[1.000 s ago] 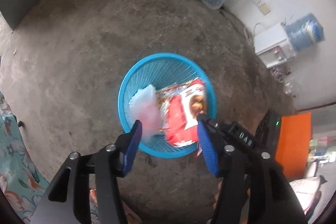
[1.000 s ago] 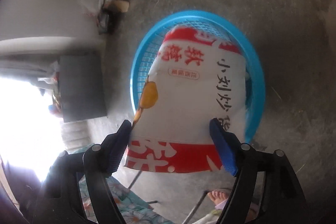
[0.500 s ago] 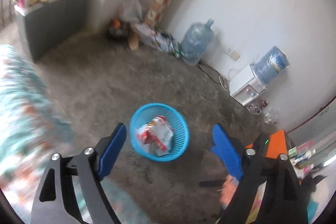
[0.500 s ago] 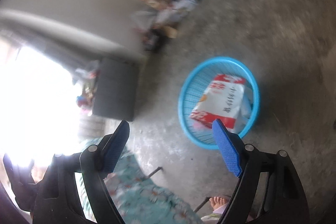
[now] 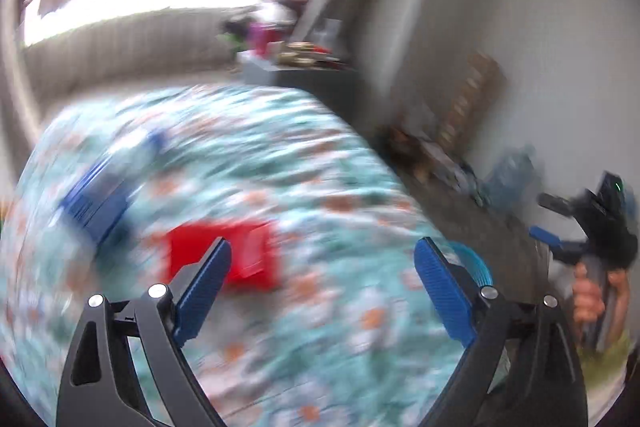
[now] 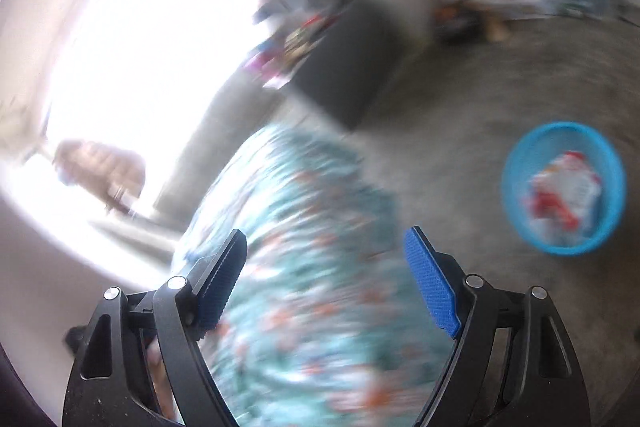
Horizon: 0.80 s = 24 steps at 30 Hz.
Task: Collect trash
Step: 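Move both tools back over the quilt toward the red wrapper and bottle, then grasp the red wrapper with the left tool while the right tool grasps the Pepsi bottle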
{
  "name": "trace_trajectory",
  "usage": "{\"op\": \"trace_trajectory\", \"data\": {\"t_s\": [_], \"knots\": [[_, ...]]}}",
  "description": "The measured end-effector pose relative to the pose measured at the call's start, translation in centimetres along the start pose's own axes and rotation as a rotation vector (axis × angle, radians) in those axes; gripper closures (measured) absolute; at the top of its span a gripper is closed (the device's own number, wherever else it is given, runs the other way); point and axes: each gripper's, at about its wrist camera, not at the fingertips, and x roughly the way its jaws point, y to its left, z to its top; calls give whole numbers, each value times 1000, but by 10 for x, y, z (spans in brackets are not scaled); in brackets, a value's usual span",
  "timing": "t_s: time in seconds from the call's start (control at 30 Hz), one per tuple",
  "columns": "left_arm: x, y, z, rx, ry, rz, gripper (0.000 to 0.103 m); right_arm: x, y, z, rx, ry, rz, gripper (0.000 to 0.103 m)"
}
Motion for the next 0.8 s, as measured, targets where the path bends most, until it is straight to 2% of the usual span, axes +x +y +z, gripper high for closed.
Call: {"op": "trace_trajectory", "data": {"t_s": [0.13, 0.23, 0.33, 0.4, 0.43, 0.47, 0.5, 0.53, 0.57, 0.7, 0.8], "knots": [[10, 70, -13, -259, 29, -48, 14, 45, 55, -16, -66, 136, 102, 26], [29, 93, -20, -358, 33, -74, 19, 69, 88, -32, -126, 215, 114, 26], [55, 106, -23, -435, 69, -88, 32, 79, 113, -51, -145, 270, 122, 26], [63, 110, -24, -444, 42, -90, 39, 82, 123, -58, -141, 296, 136, 26], [65, 108, -23, -435, 30, -76, 49, 84, 126, -60, -139, 308, 140, 26], [66, 106, -22, -425, 19, -88, 65, 87, 133, -61, -138, 324, 144, 26], [67, 107, -23, -421, 19, -111, 74, 91, 138, -62, -136, 341, 152, 26], [69, 107, -23, -418, 31, -129, 88, 95, 144, -63, -134, 361, 165, 26], [70, 107, -24, -409, 47, -131, 92, 100, 151, -63, -133, 378, 176, 26], [55, 109, -33, -399, 69, -124, 95, 127, 185, -66, -141, 460, 236, 26], [34, 113, -44, -355, 83, -81, 95, 156, 212, -75, -139, 541, 280, 26]]}}
